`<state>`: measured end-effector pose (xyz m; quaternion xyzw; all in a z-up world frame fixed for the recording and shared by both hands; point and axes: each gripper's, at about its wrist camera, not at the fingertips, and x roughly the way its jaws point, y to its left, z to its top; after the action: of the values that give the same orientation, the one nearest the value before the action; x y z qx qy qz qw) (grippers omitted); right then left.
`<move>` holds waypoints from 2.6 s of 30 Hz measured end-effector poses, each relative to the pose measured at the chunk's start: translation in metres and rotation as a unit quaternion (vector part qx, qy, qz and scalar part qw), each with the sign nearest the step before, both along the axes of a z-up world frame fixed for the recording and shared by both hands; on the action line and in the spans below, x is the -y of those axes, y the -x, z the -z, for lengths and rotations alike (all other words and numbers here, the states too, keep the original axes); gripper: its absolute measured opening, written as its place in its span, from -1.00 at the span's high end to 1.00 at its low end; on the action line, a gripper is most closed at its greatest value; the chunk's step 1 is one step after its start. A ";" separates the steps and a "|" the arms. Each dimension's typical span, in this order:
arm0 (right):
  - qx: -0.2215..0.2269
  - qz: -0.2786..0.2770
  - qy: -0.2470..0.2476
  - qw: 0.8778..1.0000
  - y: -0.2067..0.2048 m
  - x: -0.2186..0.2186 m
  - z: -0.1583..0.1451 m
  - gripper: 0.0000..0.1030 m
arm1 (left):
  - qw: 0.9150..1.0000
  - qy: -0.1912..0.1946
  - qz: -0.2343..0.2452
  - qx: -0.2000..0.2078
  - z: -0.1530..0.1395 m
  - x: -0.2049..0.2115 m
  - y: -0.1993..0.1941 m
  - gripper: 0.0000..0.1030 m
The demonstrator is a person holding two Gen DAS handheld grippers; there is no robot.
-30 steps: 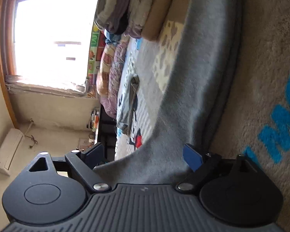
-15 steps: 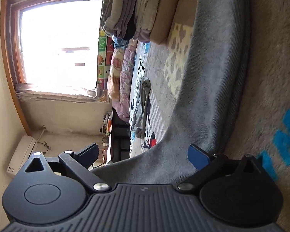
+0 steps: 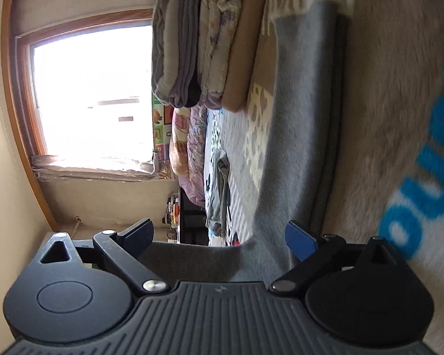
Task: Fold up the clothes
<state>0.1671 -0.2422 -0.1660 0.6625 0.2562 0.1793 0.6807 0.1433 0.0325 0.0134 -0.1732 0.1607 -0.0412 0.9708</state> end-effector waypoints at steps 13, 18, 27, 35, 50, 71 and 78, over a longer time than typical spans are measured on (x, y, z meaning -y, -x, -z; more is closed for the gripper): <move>0.086 0.027 -0.043 0.995 -0.016 0.136 0.037 -0.88 | 0.974 -0.228 0.003 -0.003 0.055 0.169 -0.033 0.69; 0.100 0.010 -0.027 0.995 -0.037 0.164 0.025 -0.89 | 0.959 -0.284 0.015 -0.004 0.082 0.203 -0.043 0.69; 0.088 0.018 -0.019 0.996 -0.046 0.199 0.029 -0.92 | 0.928 -0.370 0.038 -0.013 0.122 0.256 -0.049 0.69; 0.088 -0.006 0.000 0.996 -0.055 0.200 0.029 -0.92 | 0.904 -0.418 0.089 -0.014 0.148 0.282 -0.044 0.66; 0.166 0.019 0.225 0.960 -0.042 0.171 -0.023 -0.69 | 0.957 -0.273 0.101 -0.010 0.086 0.162 0.005 0.32; 0.165 -0.115 0.451 0.870 -0.058 0.077 -0.023 0.39 | 0.964 -0.194 0.145 -0.108 0.138 0.089 -0.051 0.25; 0.237 -0.093 0.508 0.823 -0.040 0.067 -0.050 -0.35 | 0.977 -0.181 0.093 -0.062 0.124 0.076 -0.044 0.24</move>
<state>0.2074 -0.3096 -0.1158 0.1326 0.2025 0.2380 0.9406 0.1871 -0.0434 -0.1107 0.0186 0.2410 -0.0909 0.9661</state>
